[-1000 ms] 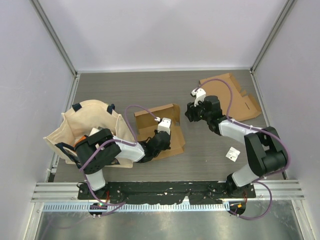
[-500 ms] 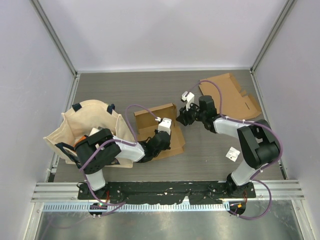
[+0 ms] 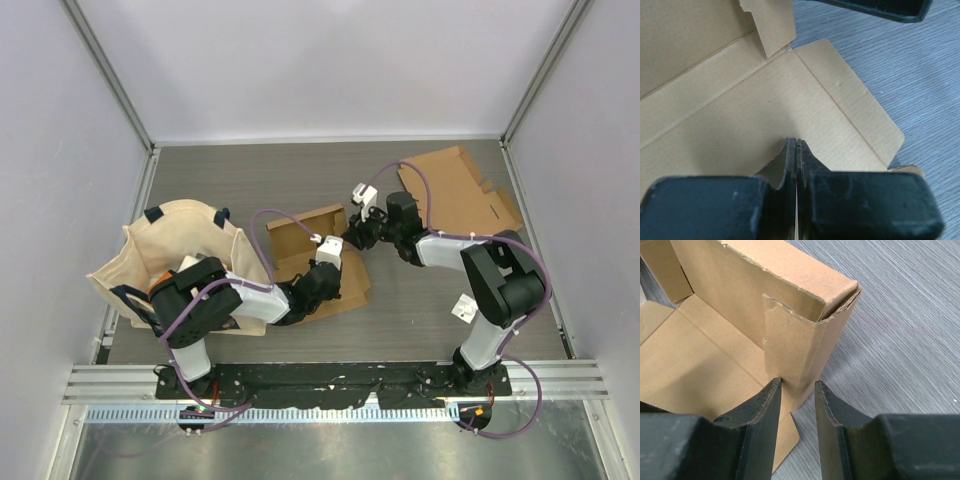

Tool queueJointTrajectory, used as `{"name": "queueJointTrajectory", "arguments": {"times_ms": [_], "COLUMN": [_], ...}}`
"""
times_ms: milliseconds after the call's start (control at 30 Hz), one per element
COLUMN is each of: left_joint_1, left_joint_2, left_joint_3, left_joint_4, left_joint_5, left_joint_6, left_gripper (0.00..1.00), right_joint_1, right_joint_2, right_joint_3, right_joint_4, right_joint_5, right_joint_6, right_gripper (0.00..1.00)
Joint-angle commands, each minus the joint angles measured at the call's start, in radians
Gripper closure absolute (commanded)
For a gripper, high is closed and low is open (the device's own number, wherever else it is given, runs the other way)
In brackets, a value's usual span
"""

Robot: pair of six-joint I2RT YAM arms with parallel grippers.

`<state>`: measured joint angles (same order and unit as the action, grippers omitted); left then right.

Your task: Fold the paper box

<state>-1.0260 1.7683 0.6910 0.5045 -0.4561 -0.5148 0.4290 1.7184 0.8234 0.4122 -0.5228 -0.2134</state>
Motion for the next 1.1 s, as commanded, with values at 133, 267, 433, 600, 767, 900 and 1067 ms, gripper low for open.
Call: {"name": "queueJointTrajectory", "arguments": {"times_ms": [133, 267, 433, 600, 767, 900, 1067], "left_joint_1": [0.003, 0.003, 0.003, 0.003, 0.003, 0.004, 0.021], "left_joint_2": [-0.006, -0.006, -0.013, -0.036, -0.206, -0.406, -0.643], "left_joint_3": [-0.022, -0.028, -0.031, -0.038, -0.053, -0.047, 0.024], "left_joint_4": [-0.067, -0.06, -0.058, -0.061, -0.099, -0.194, -0.388], "left_joint_5": [0.0, -0.001, -0.001, 0.025, 0.076, 0.083, 0.059], "left_joint_6": [0.01, 0.01, 0.012, 0.021, 0.064, 0.133, 0.183], "left_gripper": [1.0, 1.0, 1.0, 1.0, 0.84, 0.69, 0.67], "right_joint_1": [0.059, 0.105, 0.16, 0.163, 0.163, 0.163, 0.163], "right_joint_2": [0.04, 0.044, 0.04, 0.038, 0.038, 0.033, 0.032], "right_joint_3": [0.03, 0.007, -0.053, -0.098, -0.139, -0.156, -0.153], "right_joint_4": [0.152, 0.22, 0.321, 0.395, 0.445, 0.459, 0.468], "right_joint_5": [0.079, 0.145, 0.234, 0.225, 0.222, 0.222, 0.213], "right_joint_6": [0.014, 0.017, 0.038, 0.101, 0.12, 0.124, 0.124], "right_gripper": [0.74, 0.82, 0.96, 0.99, 0.99, 0.98, 0.98]}}
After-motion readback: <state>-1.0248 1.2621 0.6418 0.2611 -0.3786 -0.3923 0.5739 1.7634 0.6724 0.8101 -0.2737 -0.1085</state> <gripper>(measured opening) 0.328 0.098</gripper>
